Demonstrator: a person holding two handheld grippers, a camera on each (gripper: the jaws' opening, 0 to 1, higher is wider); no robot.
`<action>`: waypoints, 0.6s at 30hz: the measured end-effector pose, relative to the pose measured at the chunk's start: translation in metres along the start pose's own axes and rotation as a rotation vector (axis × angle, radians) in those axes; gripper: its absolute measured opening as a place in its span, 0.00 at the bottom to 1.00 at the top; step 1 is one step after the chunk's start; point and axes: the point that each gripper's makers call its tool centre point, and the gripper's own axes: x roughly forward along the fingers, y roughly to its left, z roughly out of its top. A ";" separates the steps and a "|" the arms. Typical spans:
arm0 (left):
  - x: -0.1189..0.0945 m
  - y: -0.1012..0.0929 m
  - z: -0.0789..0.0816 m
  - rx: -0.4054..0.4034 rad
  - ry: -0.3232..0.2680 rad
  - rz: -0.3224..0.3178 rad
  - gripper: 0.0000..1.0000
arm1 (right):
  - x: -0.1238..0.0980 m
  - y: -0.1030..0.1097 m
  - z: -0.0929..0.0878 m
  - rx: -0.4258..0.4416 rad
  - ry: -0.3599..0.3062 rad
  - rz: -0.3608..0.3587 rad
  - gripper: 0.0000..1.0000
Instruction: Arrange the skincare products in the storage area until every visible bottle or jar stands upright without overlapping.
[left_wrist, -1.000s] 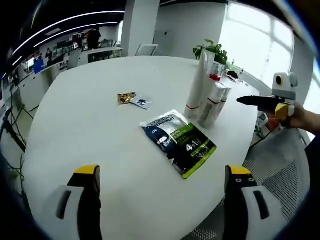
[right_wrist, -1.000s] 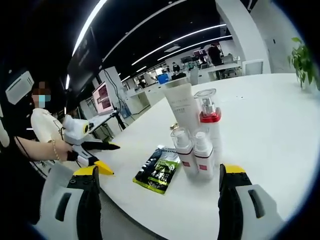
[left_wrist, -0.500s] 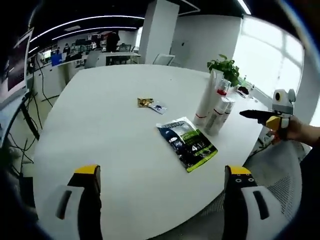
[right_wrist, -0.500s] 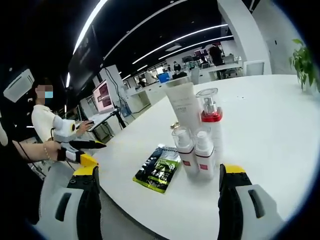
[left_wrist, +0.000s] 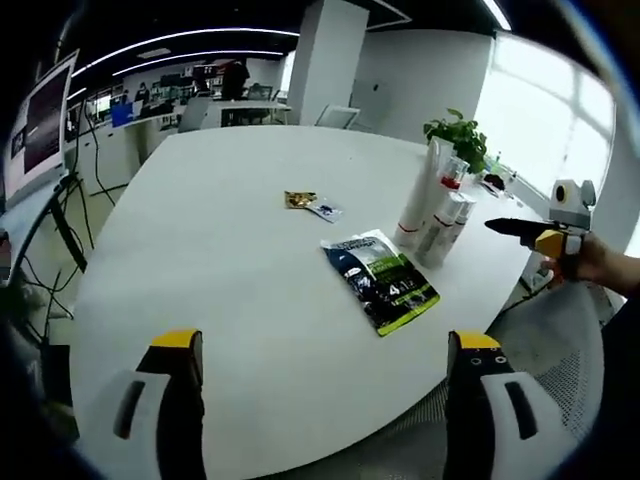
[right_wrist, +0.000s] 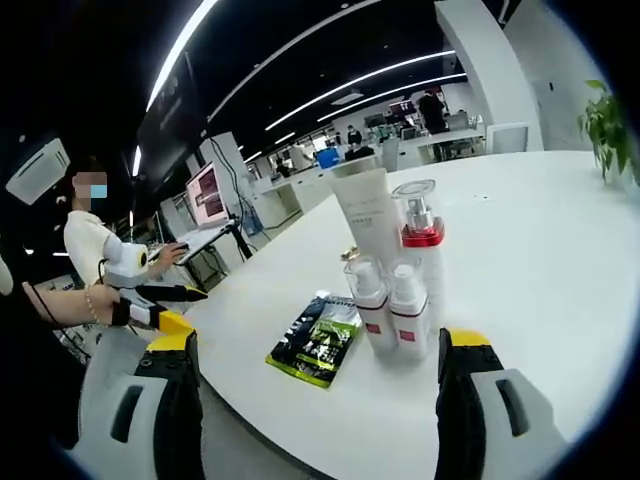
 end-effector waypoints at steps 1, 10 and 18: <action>0.000 0.001 0.000 0.001 0.002 0.002 0.95 | 0.000 0.000 0.000 0.000 0.000 0.000 0.98; 0.009 0.000 0.008 -0.019 0.005 0.018 0.95 | -0.001 0.002 0.000 -0.004 0.001 0.009 0.98; 0.023 -0.011 0.019 -0.001 0.014 0.004 0.95 | -0.001 0.003 -0.002 -0.010 0.010 0.010 0.98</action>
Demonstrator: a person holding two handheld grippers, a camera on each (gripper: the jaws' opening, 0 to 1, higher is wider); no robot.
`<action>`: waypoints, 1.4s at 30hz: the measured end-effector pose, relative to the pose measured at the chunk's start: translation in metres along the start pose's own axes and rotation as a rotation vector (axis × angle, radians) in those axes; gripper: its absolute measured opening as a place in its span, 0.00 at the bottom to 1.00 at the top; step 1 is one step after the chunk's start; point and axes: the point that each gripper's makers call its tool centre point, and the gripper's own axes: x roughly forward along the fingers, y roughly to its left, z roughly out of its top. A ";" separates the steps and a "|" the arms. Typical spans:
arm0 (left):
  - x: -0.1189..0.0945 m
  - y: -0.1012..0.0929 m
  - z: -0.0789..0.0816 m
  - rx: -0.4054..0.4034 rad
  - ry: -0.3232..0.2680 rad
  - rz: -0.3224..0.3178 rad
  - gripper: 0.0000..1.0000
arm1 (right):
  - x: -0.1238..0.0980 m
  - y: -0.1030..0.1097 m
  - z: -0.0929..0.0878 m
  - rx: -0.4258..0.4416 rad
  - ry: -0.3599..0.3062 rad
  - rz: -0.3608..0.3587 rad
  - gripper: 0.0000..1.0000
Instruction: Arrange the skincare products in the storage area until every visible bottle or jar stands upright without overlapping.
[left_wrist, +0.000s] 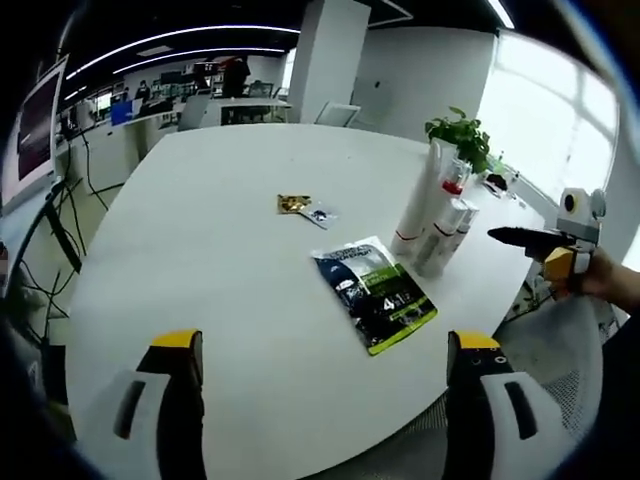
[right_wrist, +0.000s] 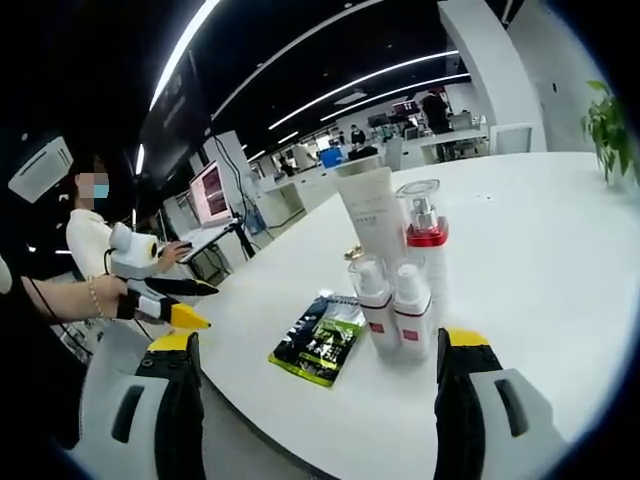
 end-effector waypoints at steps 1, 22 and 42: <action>0.002 -0.004 0.001 0.004 0.002 0.000 0.95 | 0.000 0.000 0.000 -0.001 0.002 0.000 0.98; 0.057 -0.017 0.022 -0.037 0.076 0.058 0.95 | 0.002 0.001 -0.004 -0.026 0.029 -0.004 0.97; 0.137 -0.017 0.050 -0.083 0.158 0.044 0.80 | 0.000 -0.014 -0.004 0.026 0.021 -0.059 0.96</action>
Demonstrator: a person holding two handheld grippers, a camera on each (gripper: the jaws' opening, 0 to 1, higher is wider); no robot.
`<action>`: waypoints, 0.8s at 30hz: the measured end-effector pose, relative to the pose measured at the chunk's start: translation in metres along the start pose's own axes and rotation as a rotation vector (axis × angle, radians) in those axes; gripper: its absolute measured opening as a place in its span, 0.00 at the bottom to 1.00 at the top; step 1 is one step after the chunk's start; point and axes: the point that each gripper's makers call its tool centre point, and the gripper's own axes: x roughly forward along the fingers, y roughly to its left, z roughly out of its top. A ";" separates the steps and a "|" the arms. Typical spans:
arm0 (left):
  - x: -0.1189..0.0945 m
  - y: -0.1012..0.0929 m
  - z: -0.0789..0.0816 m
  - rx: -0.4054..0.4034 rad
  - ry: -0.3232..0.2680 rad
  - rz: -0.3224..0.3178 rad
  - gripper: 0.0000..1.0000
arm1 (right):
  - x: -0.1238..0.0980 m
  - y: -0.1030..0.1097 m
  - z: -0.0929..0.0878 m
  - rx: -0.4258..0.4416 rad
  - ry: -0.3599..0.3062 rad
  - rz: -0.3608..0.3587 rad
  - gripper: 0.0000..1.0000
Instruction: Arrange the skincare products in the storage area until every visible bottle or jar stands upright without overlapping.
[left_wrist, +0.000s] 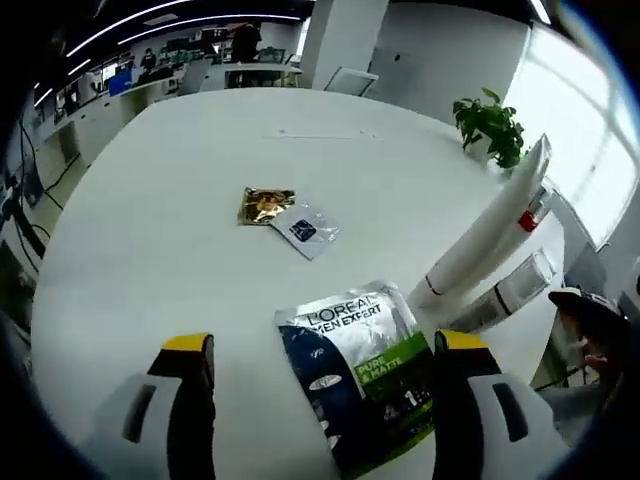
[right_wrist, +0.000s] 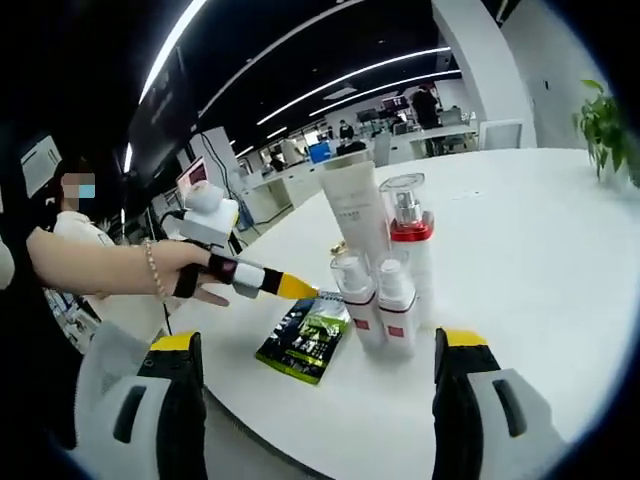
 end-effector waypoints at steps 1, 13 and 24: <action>0.004 0.000 0.003 0.000 0.002 -0.001 0.78 | 0.000 -0.001 0.000 0.003 0.000 -0.003 0.96; 0.045 -0.002 0.037 -0.015 0.005 0.026 0.75 | 0.001 -0.009 -0.003 0.044 0.000 -0.031 0.96; 0.073 -0.005 0.052 -0.064 -0.006 0.095 0.68 | 0.001 -0.012 -0.004 0.066 0.006 -0.042 0.96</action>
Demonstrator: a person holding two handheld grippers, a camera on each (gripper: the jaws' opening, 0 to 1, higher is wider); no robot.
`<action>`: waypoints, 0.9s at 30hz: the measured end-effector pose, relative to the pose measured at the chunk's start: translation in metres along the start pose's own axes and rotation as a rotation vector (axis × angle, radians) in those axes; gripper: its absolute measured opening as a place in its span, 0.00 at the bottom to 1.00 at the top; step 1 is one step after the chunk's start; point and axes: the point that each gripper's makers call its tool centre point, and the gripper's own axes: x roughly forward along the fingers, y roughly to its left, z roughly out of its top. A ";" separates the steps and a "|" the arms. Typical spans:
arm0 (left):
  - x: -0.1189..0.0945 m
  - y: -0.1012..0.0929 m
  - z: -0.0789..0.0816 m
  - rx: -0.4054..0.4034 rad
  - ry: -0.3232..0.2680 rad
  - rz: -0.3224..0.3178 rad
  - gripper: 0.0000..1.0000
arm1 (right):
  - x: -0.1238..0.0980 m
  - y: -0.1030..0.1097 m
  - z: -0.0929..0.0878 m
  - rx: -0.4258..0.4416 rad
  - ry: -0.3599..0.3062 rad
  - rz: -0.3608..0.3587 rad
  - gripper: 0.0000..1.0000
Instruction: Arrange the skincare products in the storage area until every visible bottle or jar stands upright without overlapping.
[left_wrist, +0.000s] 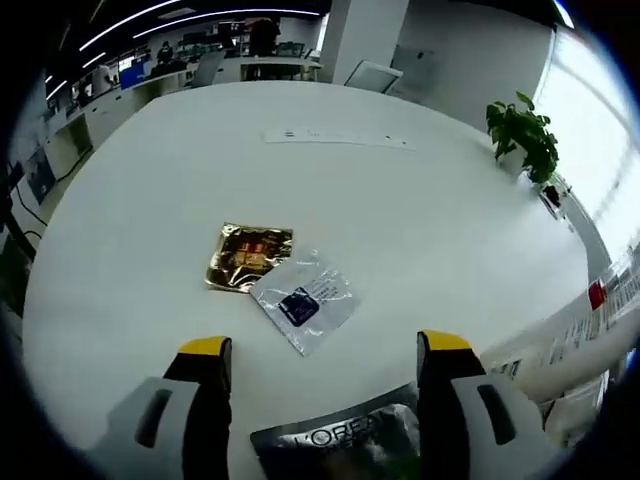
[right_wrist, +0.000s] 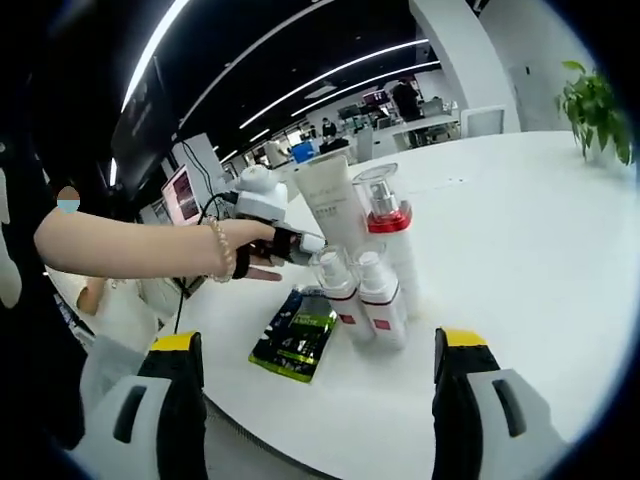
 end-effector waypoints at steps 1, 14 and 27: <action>0.002 -0.001 0.000 -0.006 -0.003 0.005 0.68 | 0.000 0.000 0.000 0.001 0.001 0.000 0.96; 0.023 0.018 0.022 -0.022 -0.042 0.173 0.66 | 0.000 -0.003 -0.001 0.016 0.002 -0.010 0.95; 0.022 0.021 0.020 0.046 -0.022 0.203 0.59 | 0.001 -0.004 -0.002 0.021 0.010 -0.011 0.95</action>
